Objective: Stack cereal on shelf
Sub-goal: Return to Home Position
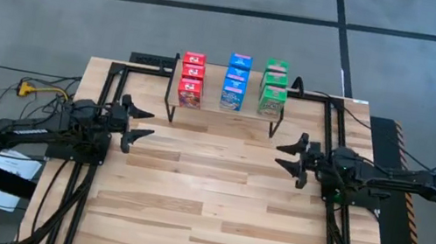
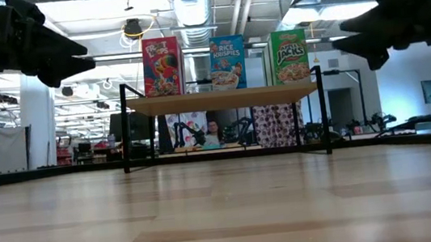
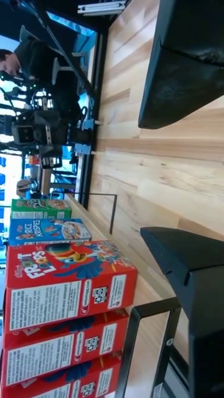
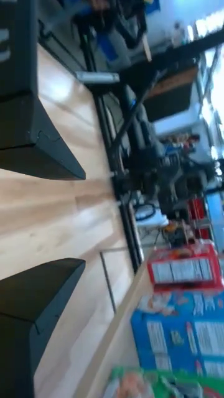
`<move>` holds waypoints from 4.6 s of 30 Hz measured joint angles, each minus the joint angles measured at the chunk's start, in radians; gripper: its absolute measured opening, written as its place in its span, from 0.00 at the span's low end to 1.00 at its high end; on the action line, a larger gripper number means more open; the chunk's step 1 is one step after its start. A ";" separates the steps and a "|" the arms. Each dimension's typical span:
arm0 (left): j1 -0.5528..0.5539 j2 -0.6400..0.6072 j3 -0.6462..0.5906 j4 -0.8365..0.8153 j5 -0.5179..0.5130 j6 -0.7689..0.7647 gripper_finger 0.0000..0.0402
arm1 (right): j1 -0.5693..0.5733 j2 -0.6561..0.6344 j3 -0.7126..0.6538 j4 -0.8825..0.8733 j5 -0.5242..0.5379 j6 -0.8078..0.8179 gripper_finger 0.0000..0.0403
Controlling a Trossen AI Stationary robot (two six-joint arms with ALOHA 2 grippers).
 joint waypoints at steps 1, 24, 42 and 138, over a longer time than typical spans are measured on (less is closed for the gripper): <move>0.000 0.000 0.000 -0.001 0.000 0.001 0.65 | 0.000 -0.012 -0.002 -0.010 -0.019 0.000 0.59; 0.000 0.001 -0.132 0.168 -0.032 0.017 0.65 | 0.084 -0.068 -0.004 -0.095 -0.127 -0.019 0.59; 0.000 0.000 -0.132 0.072 -0.065 0.049 0.65 | 0.082 -0.068 -0.005 -0.307 -0.107 -0.048 0.59; 0.000 0.001 -0.133 0.070 -0.063 0.051 0.65 | 0.082 -0.068 -0.006 -0.306 -0.106 -0.028 0.59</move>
